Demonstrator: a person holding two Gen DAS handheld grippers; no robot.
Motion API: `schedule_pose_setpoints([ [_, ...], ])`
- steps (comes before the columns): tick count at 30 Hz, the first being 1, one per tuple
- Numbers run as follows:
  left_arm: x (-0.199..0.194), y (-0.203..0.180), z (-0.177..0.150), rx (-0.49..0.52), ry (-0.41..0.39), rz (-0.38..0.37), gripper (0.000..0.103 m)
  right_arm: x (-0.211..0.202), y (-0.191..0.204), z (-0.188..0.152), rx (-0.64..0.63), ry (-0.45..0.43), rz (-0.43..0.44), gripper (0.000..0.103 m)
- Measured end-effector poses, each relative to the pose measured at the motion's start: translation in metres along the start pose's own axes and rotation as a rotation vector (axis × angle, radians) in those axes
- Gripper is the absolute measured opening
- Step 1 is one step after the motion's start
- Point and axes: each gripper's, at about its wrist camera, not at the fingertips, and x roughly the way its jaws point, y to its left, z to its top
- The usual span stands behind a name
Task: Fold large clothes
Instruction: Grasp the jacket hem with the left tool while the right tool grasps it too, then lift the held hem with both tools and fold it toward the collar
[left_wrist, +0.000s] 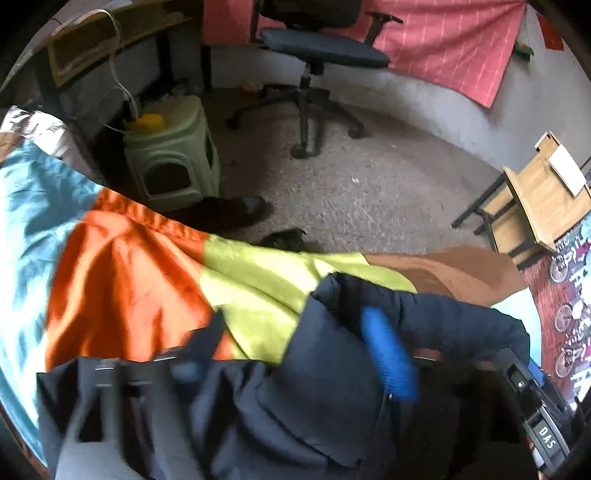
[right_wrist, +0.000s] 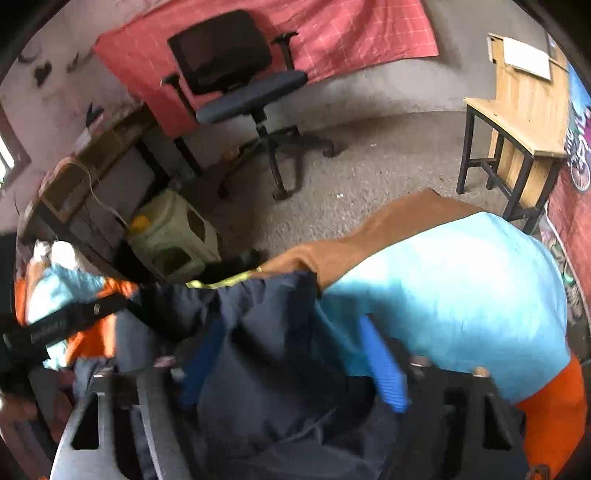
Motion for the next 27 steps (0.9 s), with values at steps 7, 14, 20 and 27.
schedule_pose_setpoints([
  [7,-0.037,0.004,-0.021,0.016,-0.123,-0.101,0.006,-0.02,-0.008,-0.011,0.055,-0.032,0.094,0.017],
  [14,-0.135,0.037,-0.067,0.034,-0.271,-0.246,0.005,-0.099,0.001,-0.037,-0.054,-0.176,0.151,0.015],
  [20,-0.201,0.044,-0.114,0.111,-0.331,-0.324,0.004,-0.174,0.021,-0.089,-0.188,-0.281,0.183,0.013],
  [27,-0.235,0.064,-0.198,0.147,-0.333,-0.389,0.003,-0.224,0.039,-0.159,-0.305,-0.301,0.162,0.013],
])
